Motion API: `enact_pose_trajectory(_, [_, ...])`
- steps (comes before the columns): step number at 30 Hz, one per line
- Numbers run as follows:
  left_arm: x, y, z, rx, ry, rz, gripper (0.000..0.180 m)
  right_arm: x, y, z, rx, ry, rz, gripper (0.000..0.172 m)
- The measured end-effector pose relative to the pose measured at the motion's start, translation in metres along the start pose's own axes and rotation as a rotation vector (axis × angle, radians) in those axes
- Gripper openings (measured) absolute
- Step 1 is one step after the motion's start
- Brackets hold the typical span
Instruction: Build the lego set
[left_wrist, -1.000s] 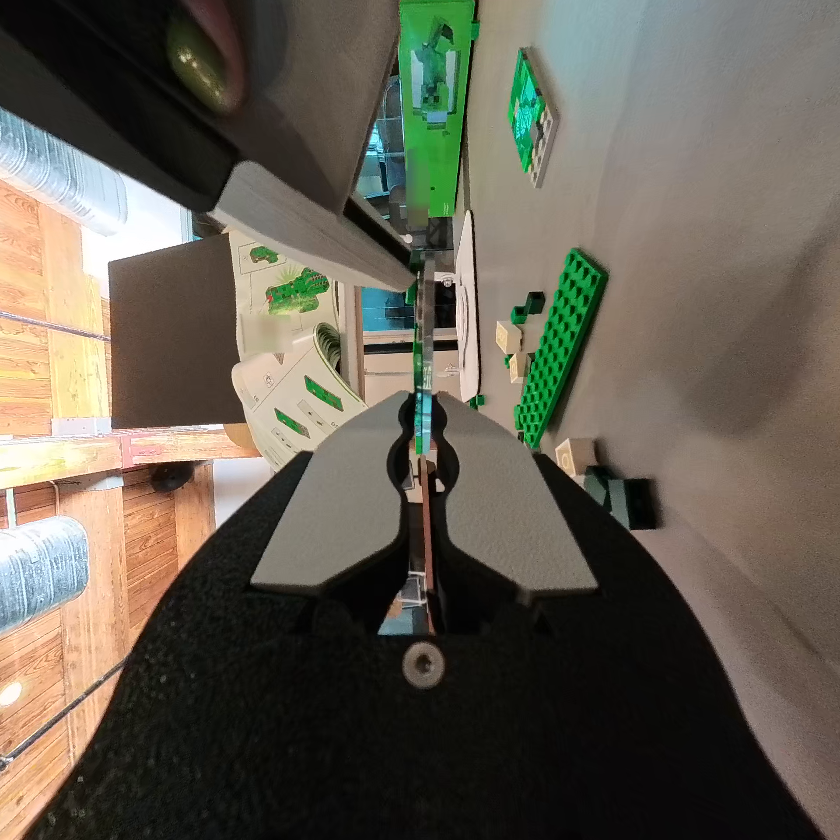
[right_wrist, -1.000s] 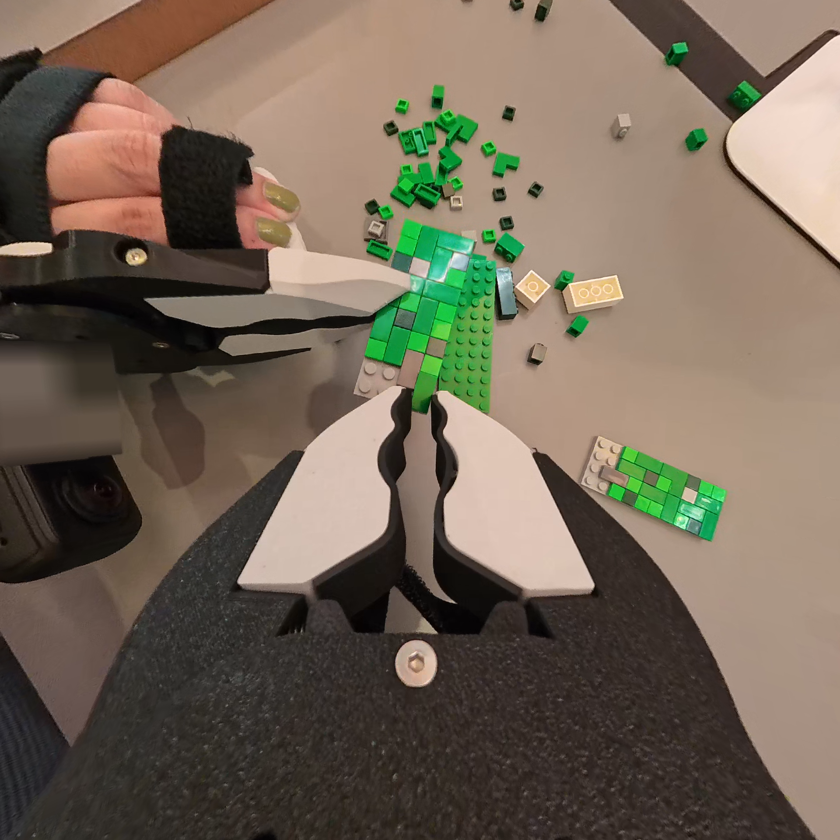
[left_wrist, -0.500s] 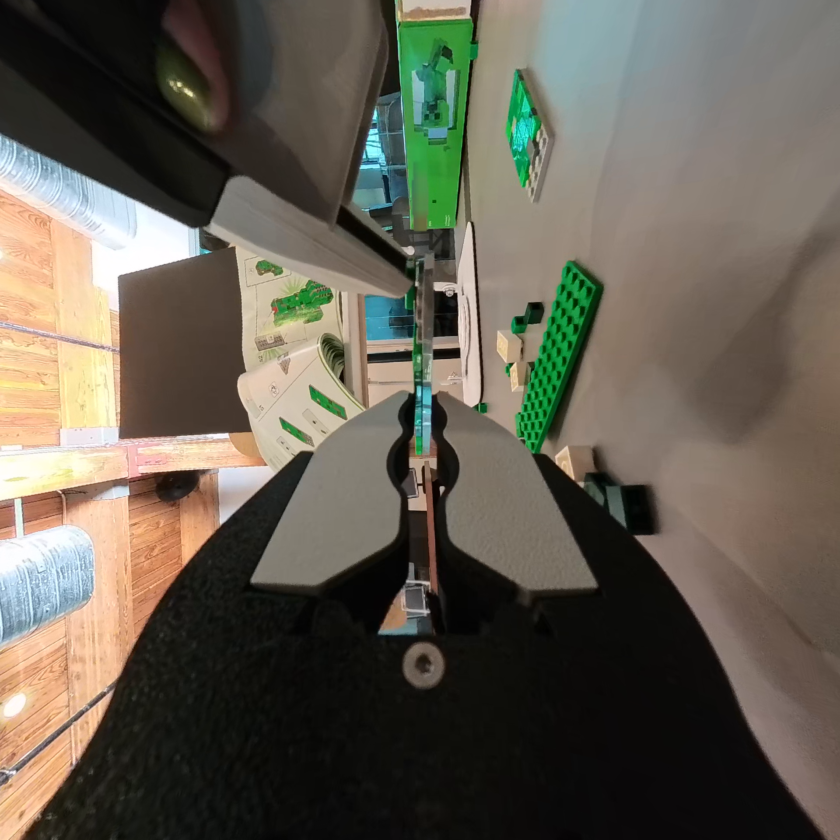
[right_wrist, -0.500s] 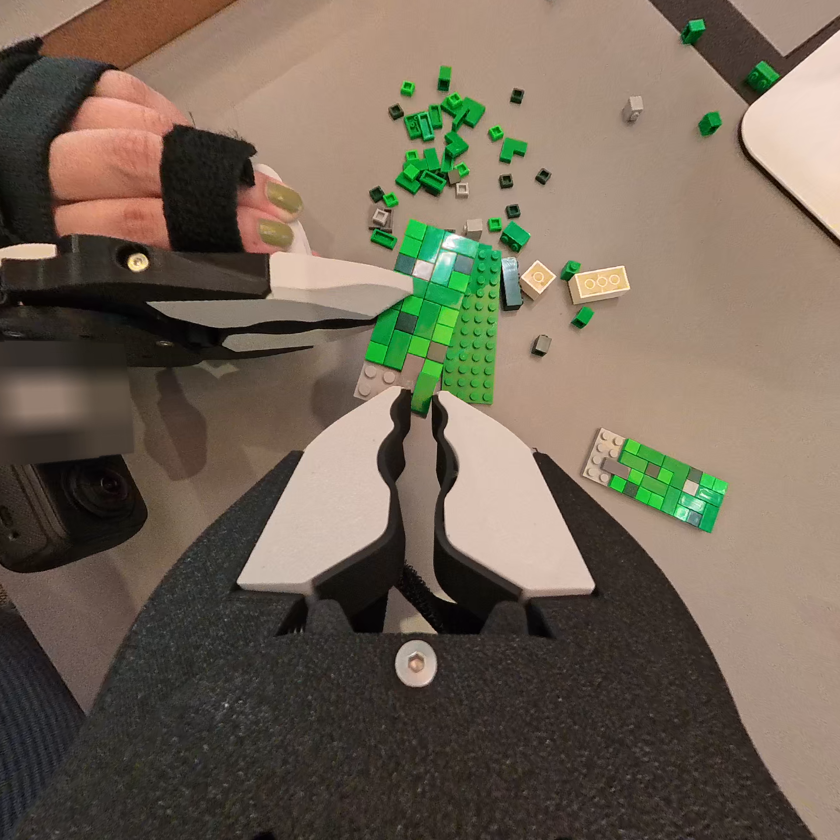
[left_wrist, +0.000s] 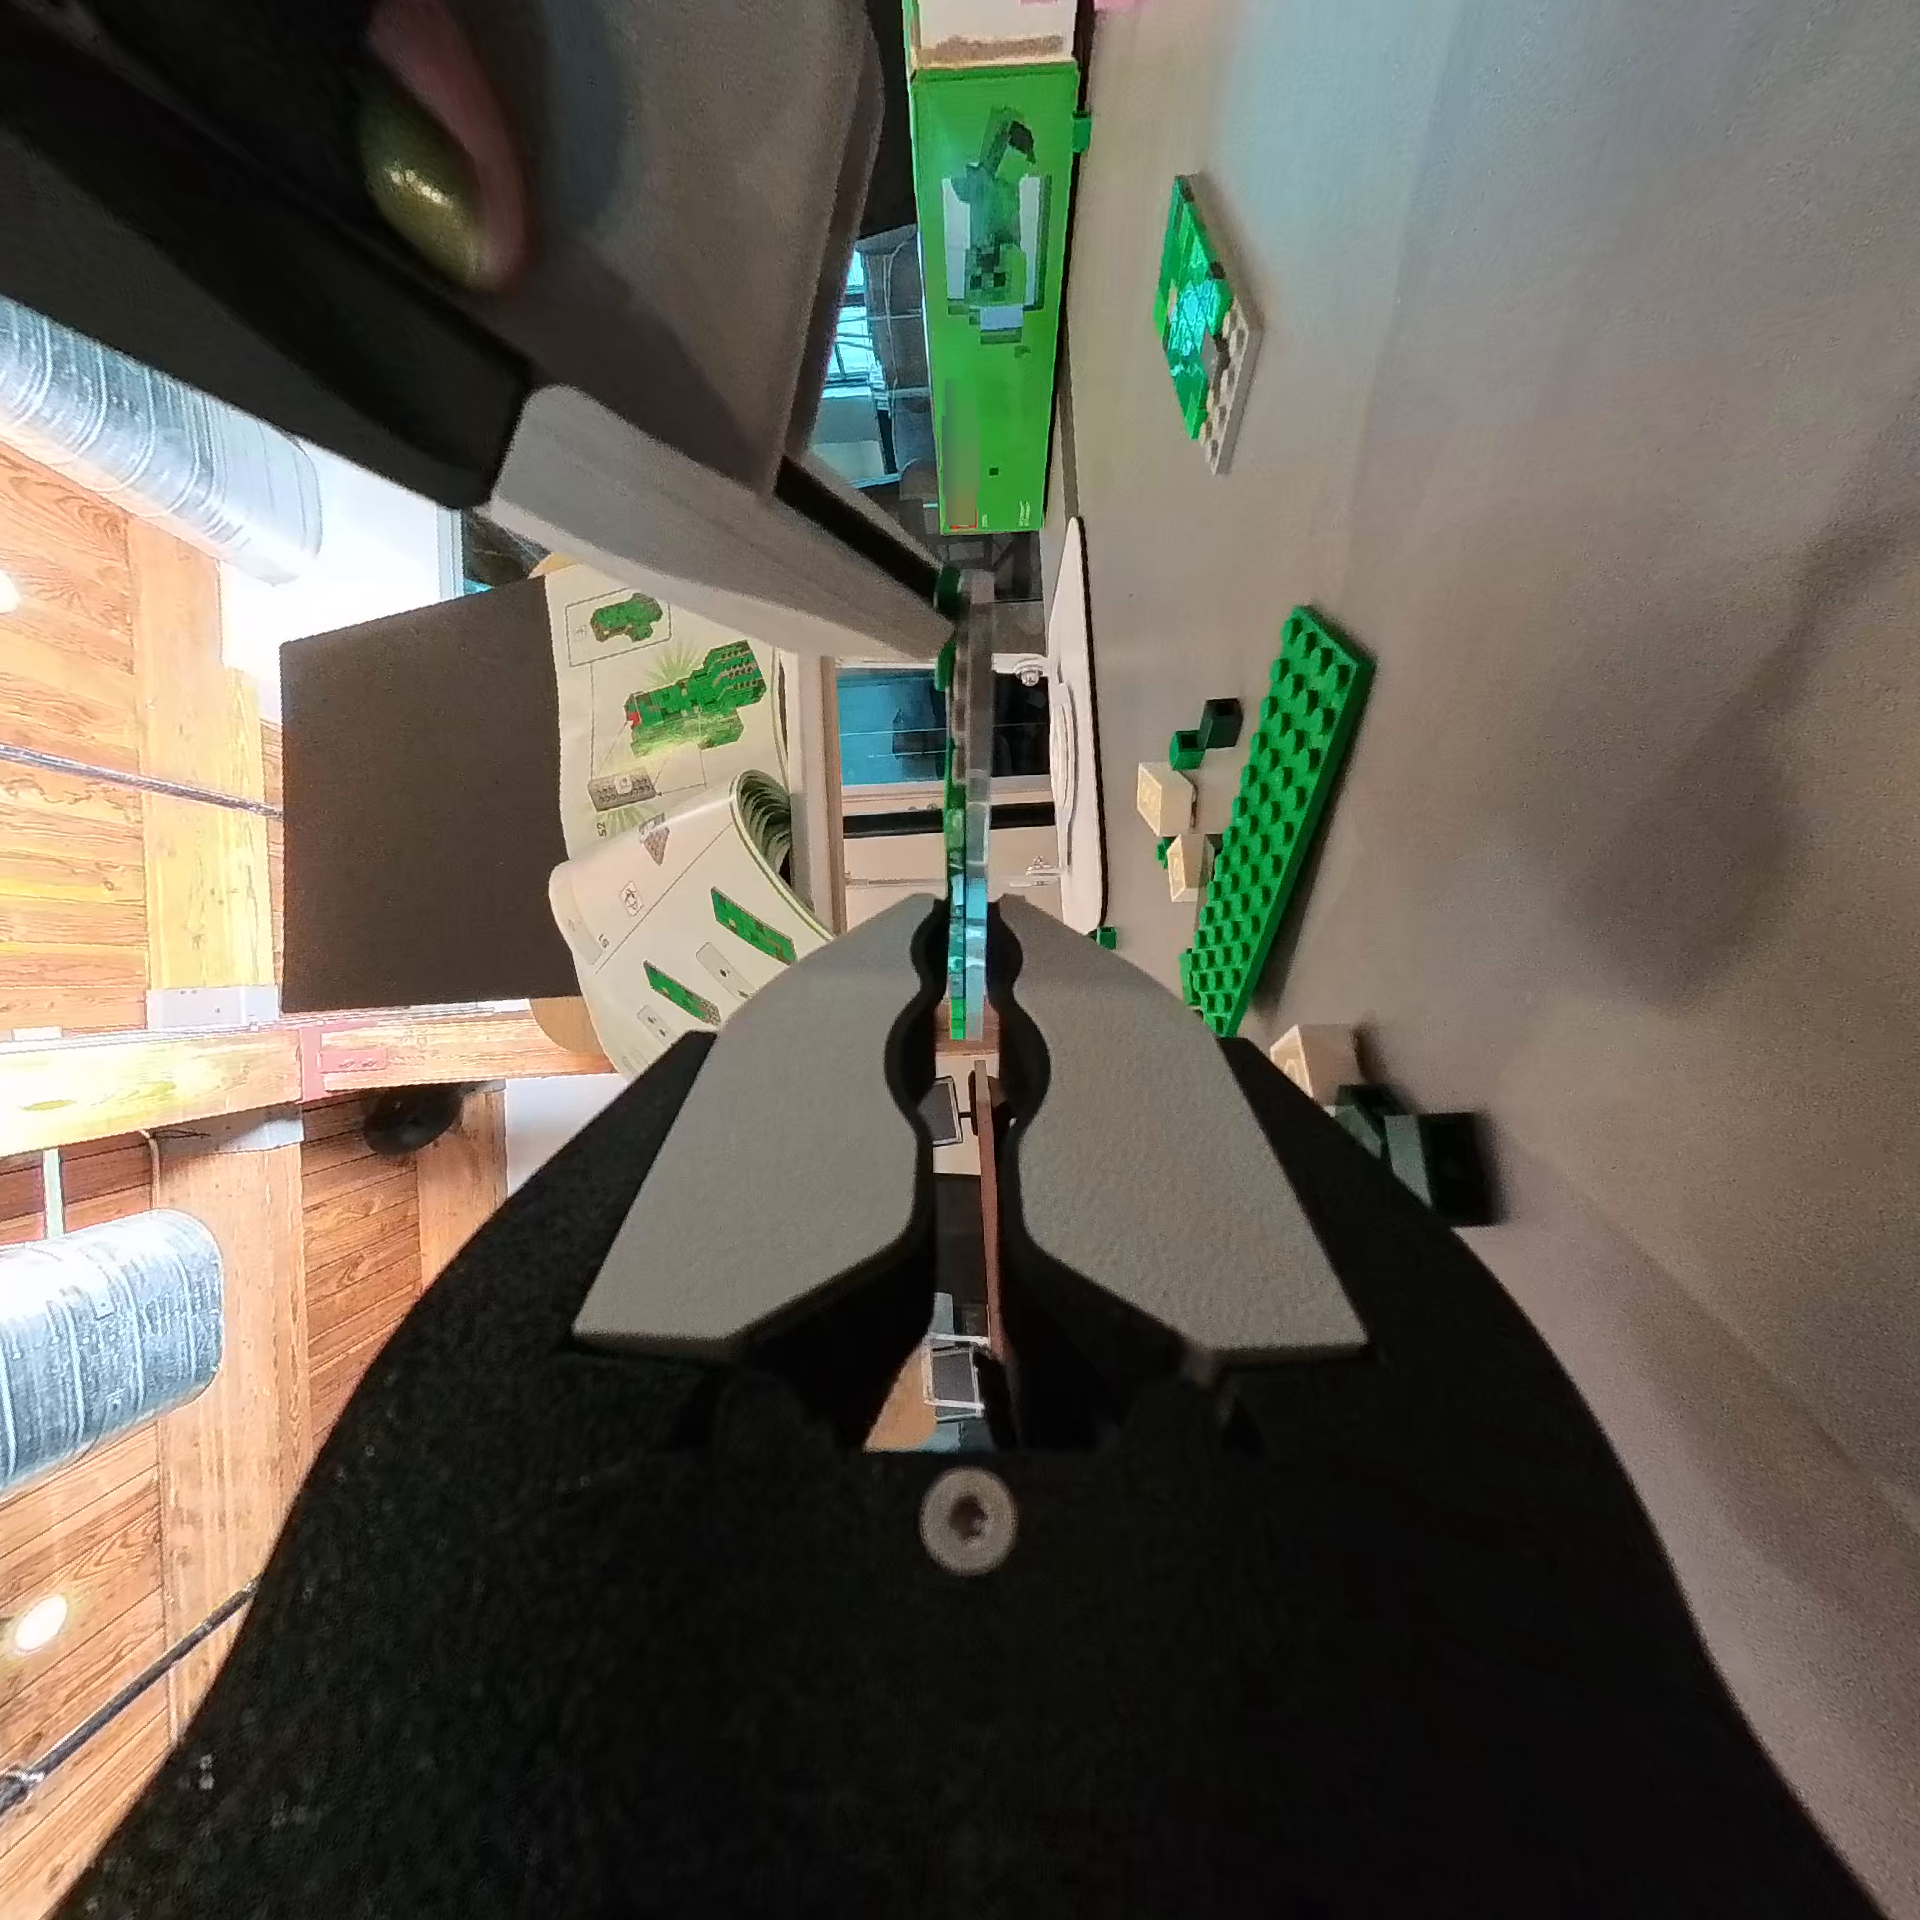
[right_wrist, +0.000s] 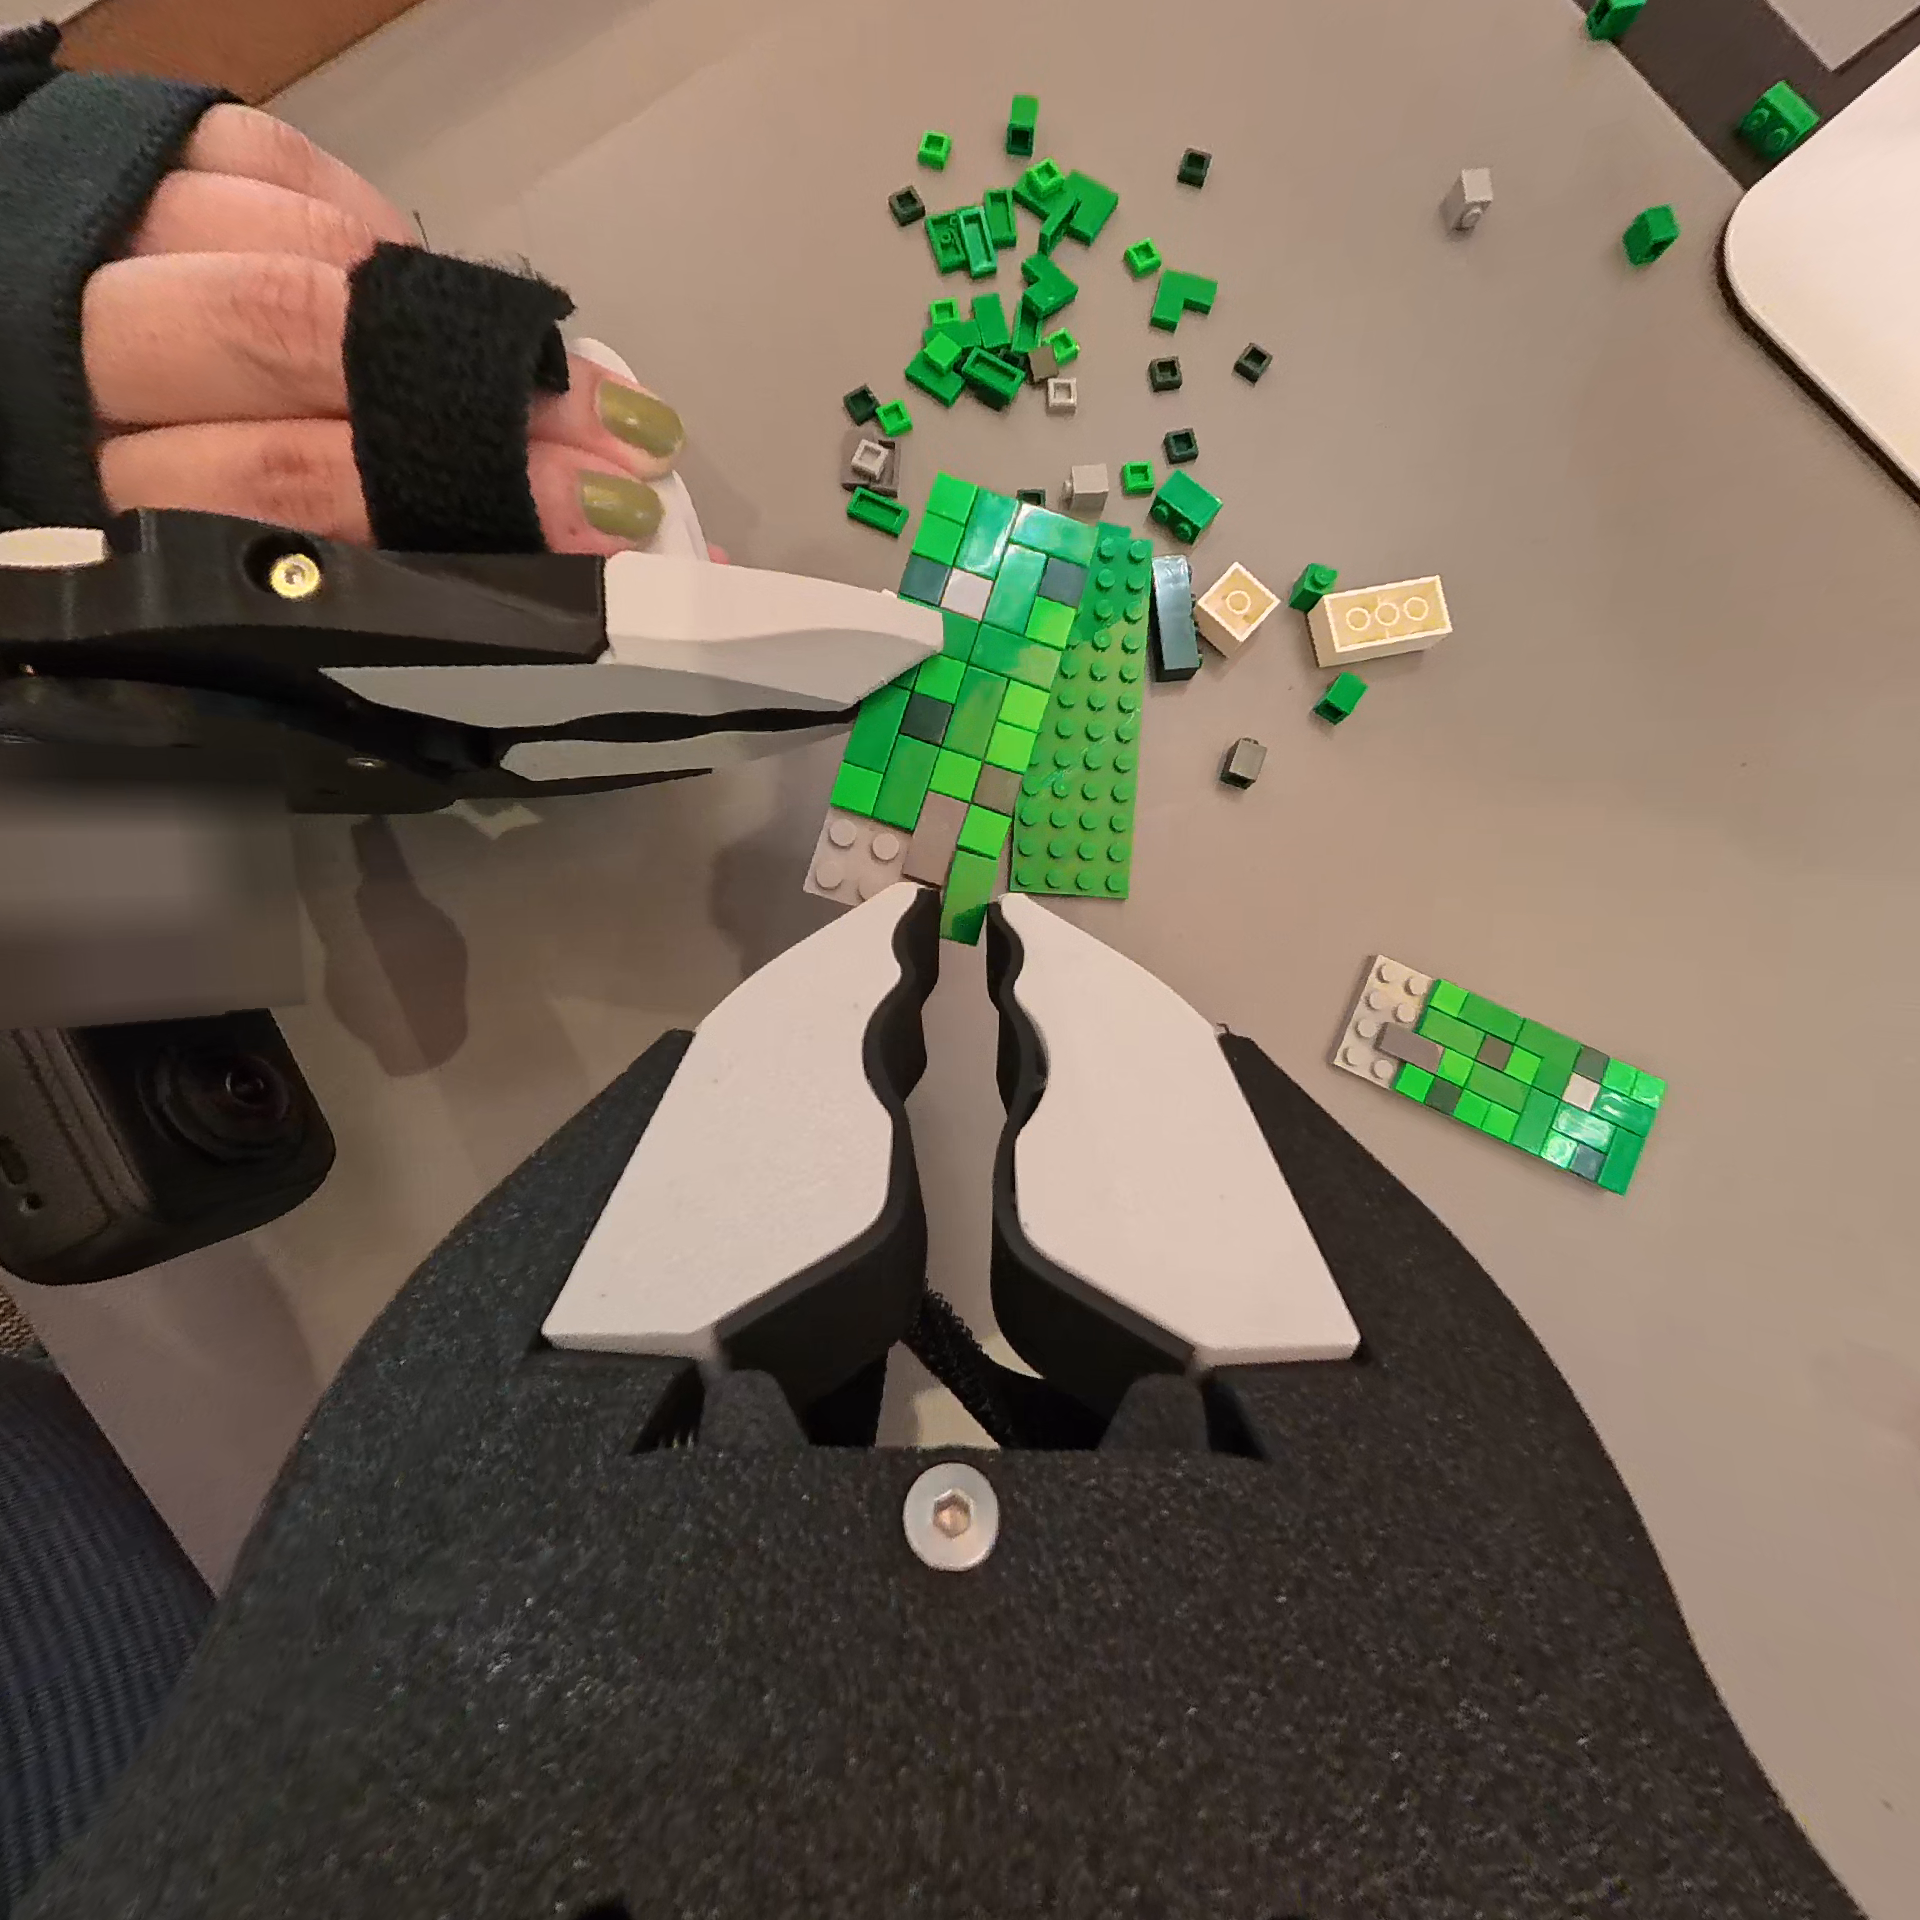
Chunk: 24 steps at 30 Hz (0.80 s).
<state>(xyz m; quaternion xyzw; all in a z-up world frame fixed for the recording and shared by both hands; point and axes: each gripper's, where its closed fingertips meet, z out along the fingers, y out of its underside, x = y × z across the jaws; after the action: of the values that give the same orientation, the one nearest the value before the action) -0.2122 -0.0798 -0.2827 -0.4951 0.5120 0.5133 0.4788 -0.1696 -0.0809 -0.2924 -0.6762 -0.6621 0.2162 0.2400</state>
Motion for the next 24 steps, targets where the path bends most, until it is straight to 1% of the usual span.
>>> enact_pose_trajectory(24, [0.0000, -0.0007, 0.0004, 0.002, 0.001, -0.003, 0.005, -0.0009, 0.0002, -0.0005, 0.005, -0.010, 0.007, 0.009])
